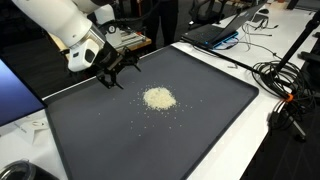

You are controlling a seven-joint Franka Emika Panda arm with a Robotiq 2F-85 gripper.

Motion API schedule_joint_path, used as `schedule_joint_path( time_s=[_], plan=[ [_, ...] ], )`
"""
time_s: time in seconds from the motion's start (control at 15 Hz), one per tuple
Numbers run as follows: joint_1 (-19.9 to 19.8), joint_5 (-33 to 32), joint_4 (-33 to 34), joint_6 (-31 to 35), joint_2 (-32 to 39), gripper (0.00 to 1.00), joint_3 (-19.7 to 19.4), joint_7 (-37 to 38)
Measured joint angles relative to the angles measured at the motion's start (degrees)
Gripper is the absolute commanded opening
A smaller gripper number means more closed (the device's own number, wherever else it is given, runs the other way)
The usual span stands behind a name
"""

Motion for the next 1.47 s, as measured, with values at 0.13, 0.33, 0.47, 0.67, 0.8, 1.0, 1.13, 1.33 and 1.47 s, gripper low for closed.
schedule_joint_path(
  time_s=[0.13,0.33,0.47,0.67,0.8,1.0,1.13,1.33,1.47],
  plan=[
    [1.4,4.8,-6.2,4.0,-3.5,1.0,-1.2,-1.4],
    [3.6,16.4,-15.9,12.3,-9.1,1.0,-1.6,-5.9],
    [3.1,23.9,-22.0,18.0,-13.1,1.0,1.1,-9.7],
    [2.9,25.4,-25.9,19.7,-16.8,1.0,2.3,-10.1],
    [2.7,25.4,-26.1,19.7,-17.2,1.0,2.3,-10.1],
    [6.1,25.5,-26.1,20.9,-17.1,1.0,-0.9,-9.1],
    [10.1,26.3,-26.3,24.1,-17.1,1.0,-3.5,-8.0],
    [11.9,29.0,-27.6,29.6,-17.3,1.0,-2.6,-7.7],
    [12.6,31.3,-29.0,33.2,-17.7,1.0,-1.6,-7.8]
  ],
)
